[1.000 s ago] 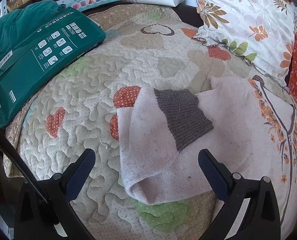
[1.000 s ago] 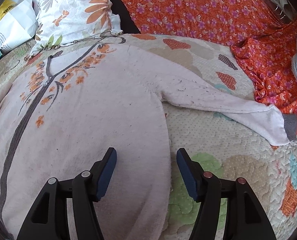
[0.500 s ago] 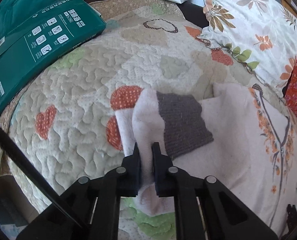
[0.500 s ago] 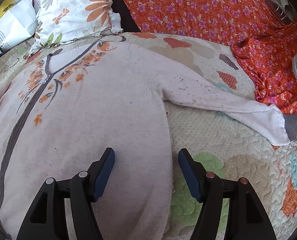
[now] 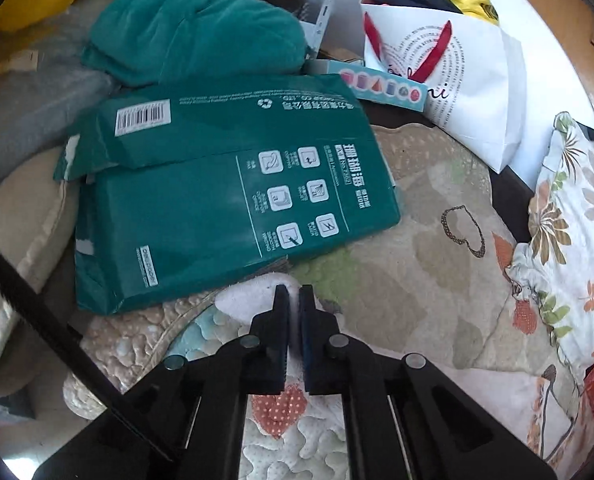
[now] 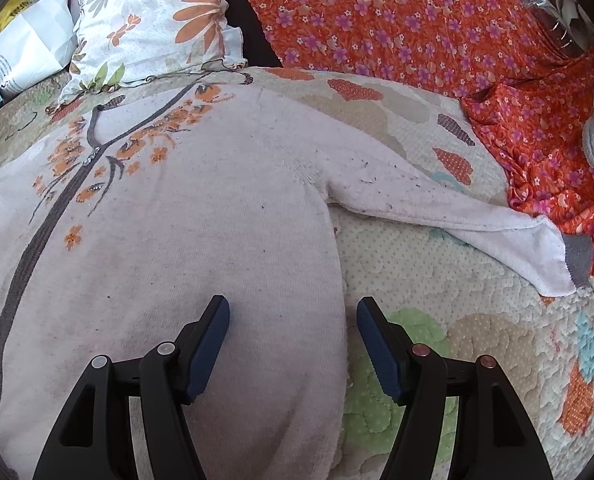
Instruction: Fold small clothes
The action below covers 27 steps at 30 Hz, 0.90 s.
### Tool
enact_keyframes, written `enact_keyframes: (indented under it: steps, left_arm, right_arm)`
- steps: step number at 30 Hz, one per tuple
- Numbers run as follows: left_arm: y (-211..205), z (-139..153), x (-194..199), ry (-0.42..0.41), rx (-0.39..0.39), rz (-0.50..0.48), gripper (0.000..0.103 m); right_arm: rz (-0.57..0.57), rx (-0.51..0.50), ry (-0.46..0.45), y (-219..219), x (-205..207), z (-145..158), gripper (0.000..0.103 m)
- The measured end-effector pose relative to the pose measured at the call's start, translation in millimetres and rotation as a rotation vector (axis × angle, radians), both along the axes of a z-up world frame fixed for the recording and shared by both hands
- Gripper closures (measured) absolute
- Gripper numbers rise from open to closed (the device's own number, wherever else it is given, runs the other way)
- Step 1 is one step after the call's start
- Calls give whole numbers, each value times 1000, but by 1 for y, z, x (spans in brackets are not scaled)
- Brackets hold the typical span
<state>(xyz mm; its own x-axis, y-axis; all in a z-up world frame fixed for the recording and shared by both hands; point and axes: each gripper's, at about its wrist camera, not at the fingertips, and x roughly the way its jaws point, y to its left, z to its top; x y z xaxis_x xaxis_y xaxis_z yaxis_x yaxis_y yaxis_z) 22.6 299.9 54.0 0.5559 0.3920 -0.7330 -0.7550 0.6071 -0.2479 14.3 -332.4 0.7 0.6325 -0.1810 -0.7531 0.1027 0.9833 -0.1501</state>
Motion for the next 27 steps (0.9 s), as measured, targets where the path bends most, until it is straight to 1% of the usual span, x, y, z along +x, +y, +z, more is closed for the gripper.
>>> enact_keyframes:
  steps: [2,4,7,9,12,15,17,18,19,20,21,22,23,24,25,27]
  left_arm:
    - [-6,-4,2,1,-5,-13,98]
    - [-17,-2,7,-3,-3,-47,98]
    - [-40,11,19,-60,-19,-117,99]
    - [-68,22,30,-105,-31,-197,99]
    - [-130,35,53,-151,-48,-366,99]
    - [-209,40,77,-178,-90,-574,99]
    - [-271,40,87,-197,-135,-767,98]
    - [-307,36,90,-205,-175,-900,98]
    - [-329,33,90,-195,-189,-973,95]
    - [-354,29,88,-174,-185,-1042,85]
    - [-377,23,84,-154,-163,-1101,71]
    - [-386,20,80,-144,-144,-1132,63]
    - [-394,16,76,-135,-117,-1158,51]
    - [-397,14,74,-131,-101,-1170,49]
    - [-393,12,73,-126,-97,-1174,49]
    - [-376,10,76,-120,-130,-1138,48]
  right_arm:
    - [1,-8,-2,1,0,0,32]
    - [1,-14,-3,2,1,1,32]
    - [5,-8,-14,2,-1,6,33]
    - [10,-7,-54,4,-5,14,32]
    - [18,-42,-116,9,-12,27,33]
    - [22,-55,-132,10,-13,31,33]
    - [14,-42,-121,5,-11,29,33]
    - [6,-28,-117,1,-9,29,33]
    - [-7,-7,-112,-5,-8,29,33]
    - [-19,8,-111,-9,-8,29,33]
    - [-33,25,-110,-14,-8,29,33]
    - [-47,43,-110,-20,-9,30,33]
    - [-57,56,-111,-23,-9,30,32]
    - [-66,72,-112,-26,-10,31,32]
    - [-75,93,-112,-30,-9,31,32]
    - [-84,133,-105,-34,-8,29,32]
